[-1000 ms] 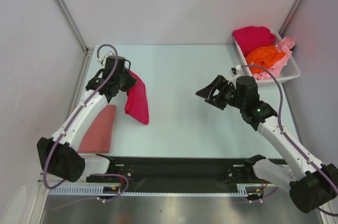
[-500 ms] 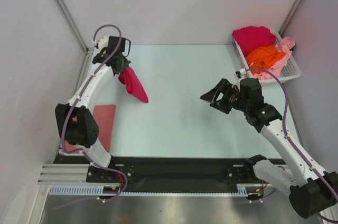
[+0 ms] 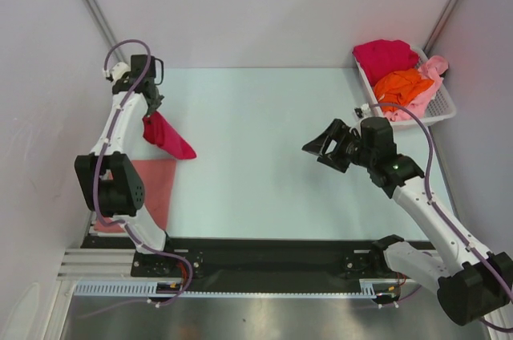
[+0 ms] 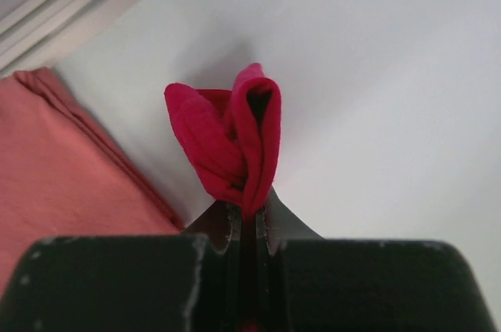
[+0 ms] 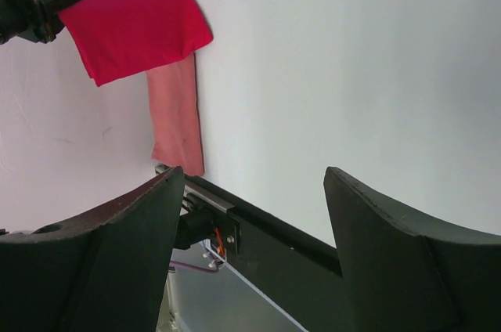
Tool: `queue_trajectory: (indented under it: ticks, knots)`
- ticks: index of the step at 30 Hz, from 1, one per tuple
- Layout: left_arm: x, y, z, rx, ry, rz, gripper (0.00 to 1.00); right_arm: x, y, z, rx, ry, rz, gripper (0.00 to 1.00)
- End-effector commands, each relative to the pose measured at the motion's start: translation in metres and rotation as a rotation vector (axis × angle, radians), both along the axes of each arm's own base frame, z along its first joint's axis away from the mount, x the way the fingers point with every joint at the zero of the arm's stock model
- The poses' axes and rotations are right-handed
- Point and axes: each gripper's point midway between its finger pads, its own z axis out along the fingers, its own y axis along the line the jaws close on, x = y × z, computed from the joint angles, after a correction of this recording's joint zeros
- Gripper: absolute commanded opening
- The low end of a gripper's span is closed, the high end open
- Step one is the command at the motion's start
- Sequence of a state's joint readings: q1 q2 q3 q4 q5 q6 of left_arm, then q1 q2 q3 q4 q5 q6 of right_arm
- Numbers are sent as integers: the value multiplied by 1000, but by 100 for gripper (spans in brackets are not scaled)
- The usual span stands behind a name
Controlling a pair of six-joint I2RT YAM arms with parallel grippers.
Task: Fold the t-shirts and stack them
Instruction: Neatly place the folded tshirt to the corner
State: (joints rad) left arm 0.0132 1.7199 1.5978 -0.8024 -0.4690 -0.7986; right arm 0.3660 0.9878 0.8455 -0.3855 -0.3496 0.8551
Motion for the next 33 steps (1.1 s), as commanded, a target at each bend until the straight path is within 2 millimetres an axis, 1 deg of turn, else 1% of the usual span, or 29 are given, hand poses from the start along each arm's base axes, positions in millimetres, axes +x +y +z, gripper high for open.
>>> queue_trajectory:
  ticks: [1, 2, 3, 6, 7, 10, 12, 15, 16, 21, 24, 25, 27, 28, 30, 33]
  knots:
    - [0, 28, 15, 43, -12, 34, 0, 6, 3, 11, 18, -39, 12, 78]
    - [-1, 34, 13, 43, -3, 38, 0, 6, 5, 11, 23, -39, 18, 78]
    - [-1, 36, 14, 52, 7, 19, 0, 6, 6, 10, 24, -35, 22, 78]
    - [-8, 49, 11, 63, 37, 41, 0, 8, 6, 10, 21, -34, 23, 78]
    - [-14, 55, 11, 62, 49, 56, 0, 9, 7, 8, 20, -30, 25, 78]
    - [-28, 66, 18, 95, 66, 98, 0, 9, 9, 8, 33, -27, 33, 78]
    - [-37, 71, 20, 103, 73, 113, 0, 10, 10, 7, 37, -22, 36, 78]
    - [-49, 80, 19, 117, 96, 131, 0, 10, 11, 6, 39, -19, 37, 78]
    - [-55, 86, 20, 134, 110, 150, 0, 9, 11, 6, 39, -19, 39, 78]
    - [-70, 101, 19, 157, 141, 165, 1, 8, 12, 2, 41, -7, 44, 78]
    - [-79, 107, 17, 155, 163, 174, 0, 7, 12, 1, 45, -1, 46, 78]
    - [-85, 108, 12, 146, 178, 176, 0, 7, 12, -1, 45, 2, 44, 78]
    - [-90, 108, 9, 136, 184, 178, 0, 6, 12, -1, 53, 3, 43, 78]
    - [-94, 108, 4, 133, 200, 177, 0, 6, 13, -2, 55, 6, 43, 78]
    - [-99, 111, 3, 138, 211, 172, 0, 6, 13, -3, 59, 14, 43, 78]
    - [-105, 109, 1, 119, 228, 154, 0, 6, 14, -3, 61, 12, 48, 78]
